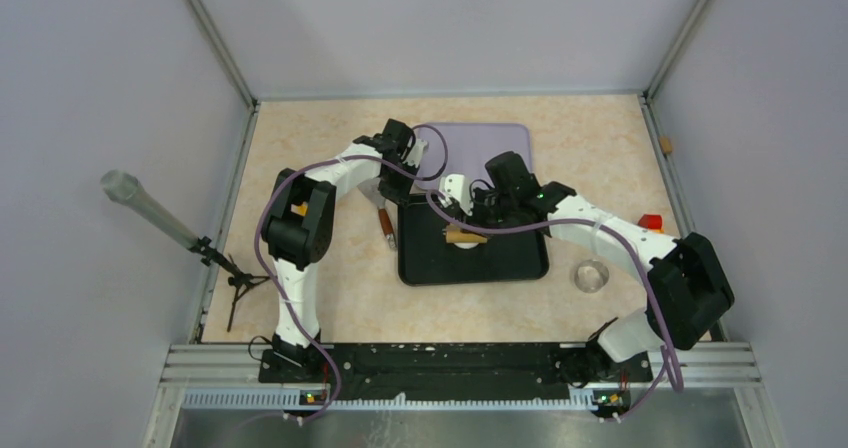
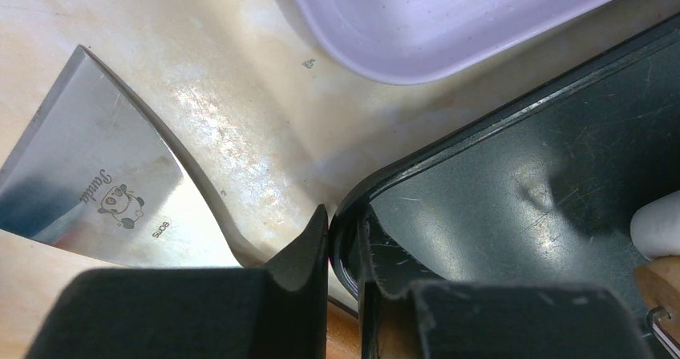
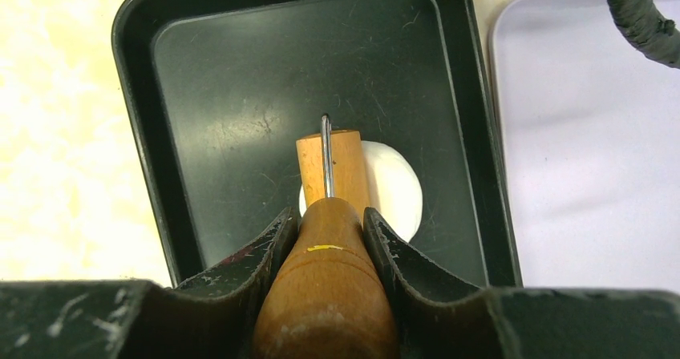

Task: Roll out the dumpling wrappers from the dough
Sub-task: Flatten out the dough on the work surface.

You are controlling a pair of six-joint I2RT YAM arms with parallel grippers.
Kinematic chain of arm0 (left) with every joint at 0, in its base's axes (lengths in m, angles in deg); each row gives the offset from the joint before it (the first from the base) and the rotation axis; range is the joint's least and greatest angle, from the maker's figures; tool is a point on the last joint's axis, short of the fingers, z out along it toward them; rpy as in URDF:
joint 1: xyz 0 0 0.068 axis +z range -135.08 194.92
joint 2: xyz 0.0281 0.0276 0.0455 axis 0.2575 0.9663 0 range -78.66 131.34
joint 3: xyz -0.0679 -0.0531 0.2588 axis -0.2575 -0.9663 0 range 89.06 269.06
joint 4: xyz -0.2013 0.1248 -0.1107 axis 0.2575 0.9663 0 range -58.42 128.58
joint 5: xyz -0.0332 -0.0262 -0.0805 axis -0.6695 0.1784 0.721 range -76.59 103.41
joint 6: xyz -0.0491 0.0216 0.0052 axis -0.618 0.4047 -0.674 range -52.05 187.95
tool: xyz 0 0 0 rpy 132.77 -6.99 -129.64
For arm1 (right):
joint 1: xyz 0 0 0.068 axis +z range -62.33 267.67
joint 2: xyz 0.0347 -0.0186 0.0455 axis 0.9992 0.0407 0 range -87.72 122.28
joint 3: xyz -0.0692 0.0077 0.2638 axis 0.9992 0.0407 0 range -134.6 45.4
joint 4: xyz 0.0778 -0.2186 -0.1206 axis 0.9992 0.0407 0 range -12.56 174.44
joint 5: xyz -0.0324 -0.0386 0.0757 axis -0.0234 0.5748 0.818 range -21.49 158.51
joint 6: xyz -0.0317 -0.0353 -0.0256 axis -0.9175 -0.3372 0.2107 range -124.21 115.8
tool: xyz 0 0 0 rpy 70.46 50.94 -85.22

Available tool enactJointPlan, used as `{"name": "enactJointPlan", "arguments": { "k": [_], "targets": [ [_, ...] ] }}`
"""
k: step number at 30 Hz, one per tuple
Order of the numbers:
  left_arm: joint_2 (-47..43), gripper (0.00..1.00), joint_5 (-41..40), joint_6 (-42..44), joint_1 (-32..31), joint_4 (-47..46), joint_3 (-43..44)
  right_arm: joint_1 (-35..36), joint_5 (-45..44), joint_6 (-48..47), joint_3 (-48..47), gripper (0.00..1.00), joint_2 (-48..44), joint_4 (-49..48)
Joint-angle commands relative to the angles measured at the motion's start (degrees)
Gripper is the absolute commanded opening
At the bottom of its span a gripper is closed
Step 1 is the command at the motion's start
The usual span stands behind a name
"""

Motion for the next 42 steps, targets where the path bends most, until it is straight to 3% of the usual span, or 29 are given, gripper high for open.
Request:
{"name": "enactJointPlan", "arguments": {
  "k": [1, 24, 34, 42],
  "targets": [
    [2.7, 0.00, -3.5, -1.2, 0.0, -2.3, 0.7, 1.3, 0.2, 3.6, 5.0, 0.00, 3.4, 18.2],
    [2.7, 0.00, -3.4, -1.1, 0.0, -2.2, 0.8, 1.2, 2.9, 5.4, 1.2, 0.00, -2.2, 20.4],
    [2.7, 0.00, -3.7, -1.3, 0.0, -2.3, 0.7, -4.2, 7.6, 20.5, -6.6, 0.00, -11.0, 11.2],
    [2.7, 0.00, -3.7, -1.3, 0.0, -2.4, 0.7, -10.2, 1.3, 37.1, -7.3, 0.00, -7.9, -2.4]
  ]
}}
